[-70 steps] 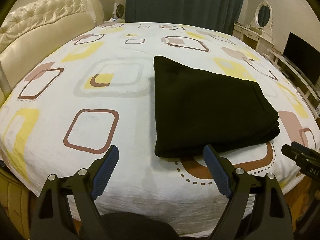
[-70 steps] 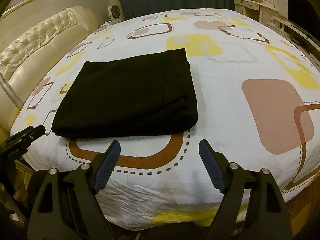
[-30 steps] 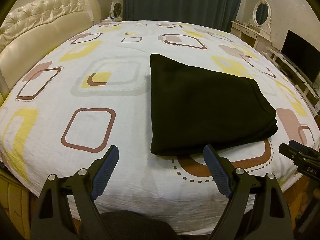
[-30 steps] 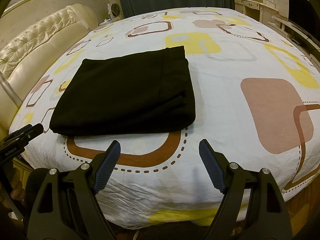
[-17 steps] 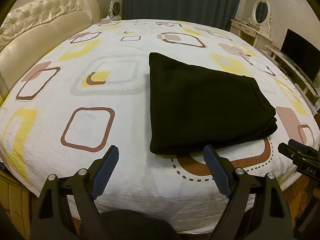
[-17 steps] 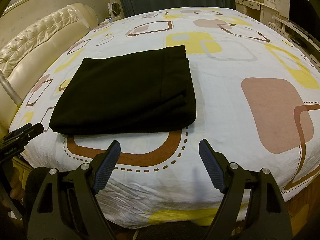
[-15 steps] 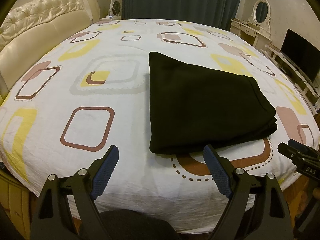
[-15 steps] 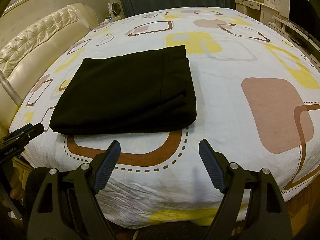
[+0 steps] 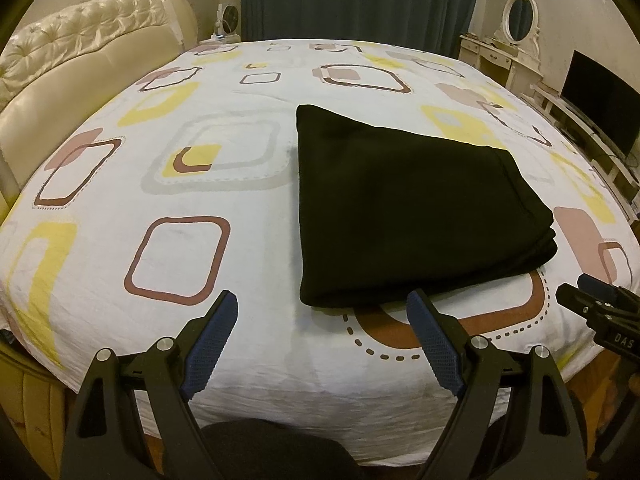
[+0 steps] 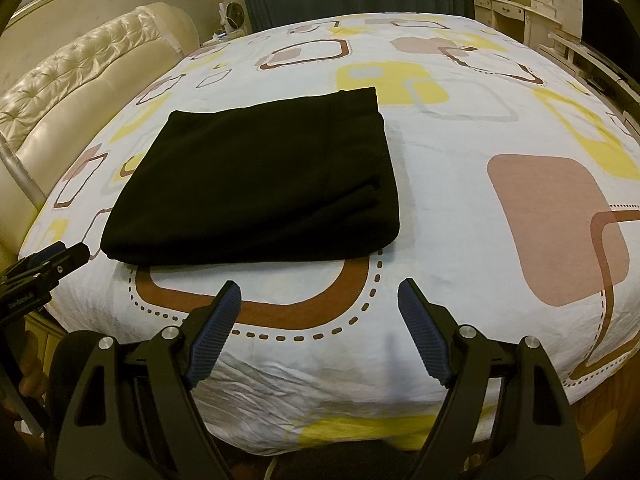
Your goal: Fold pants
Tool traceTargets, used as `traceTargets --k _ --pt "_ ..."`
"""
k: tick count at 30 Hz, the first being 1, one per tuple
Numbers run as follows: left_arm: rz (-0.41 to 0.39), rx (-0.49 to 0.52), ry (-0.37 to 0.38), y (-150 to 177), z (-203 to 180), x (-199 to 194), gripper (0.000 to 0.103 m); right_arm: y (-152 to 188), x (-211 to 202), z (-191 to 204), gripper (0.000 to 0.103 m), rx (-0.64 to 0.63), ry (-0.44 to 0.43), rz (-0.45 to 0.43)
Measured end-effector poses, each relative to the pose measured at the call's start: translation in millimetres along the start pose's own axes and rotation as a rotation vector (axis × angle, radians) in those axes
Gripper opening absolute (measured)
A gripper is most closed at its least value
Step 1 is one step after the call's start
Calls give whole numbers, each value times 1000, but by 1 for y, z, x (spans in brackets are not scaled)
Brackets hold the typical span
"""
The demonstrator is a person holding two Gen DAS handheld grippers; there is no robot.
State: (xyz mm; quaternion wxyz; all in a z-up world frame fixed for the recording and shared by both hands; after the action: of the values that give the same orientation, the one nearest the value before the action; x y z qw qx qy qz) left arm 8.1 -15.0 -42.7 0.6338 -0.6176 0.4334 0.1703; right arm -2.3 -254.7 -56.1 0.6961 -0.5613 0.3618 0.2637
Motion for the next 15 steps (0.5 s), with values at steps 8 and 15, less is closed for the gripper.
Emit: traceTargets --k 8,15 --pt "-59 -124 140 -30 8 -8 89 2 -2 3 81 -3 -12 -1" --pt "-100 -122 87 -104 62 16 89 -24 -10 -2 82 82 -114 -13"
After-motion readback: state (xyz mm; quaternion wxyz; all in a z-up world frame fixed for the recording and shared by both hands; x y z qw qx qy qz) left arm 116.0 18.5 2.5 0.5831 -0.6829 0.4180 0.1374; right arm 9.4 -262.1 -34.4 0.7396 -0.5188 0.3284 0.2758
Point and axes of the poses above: each gripper's, at about its wrist camera, not at the fingertips, and x roughly the way its jaws point, z to its left, y to its underside, the point moved 6 cm from there along x, roughly the way its jaws point, and after that the axes turned 8 degrees about y, right-handed, at the moved point
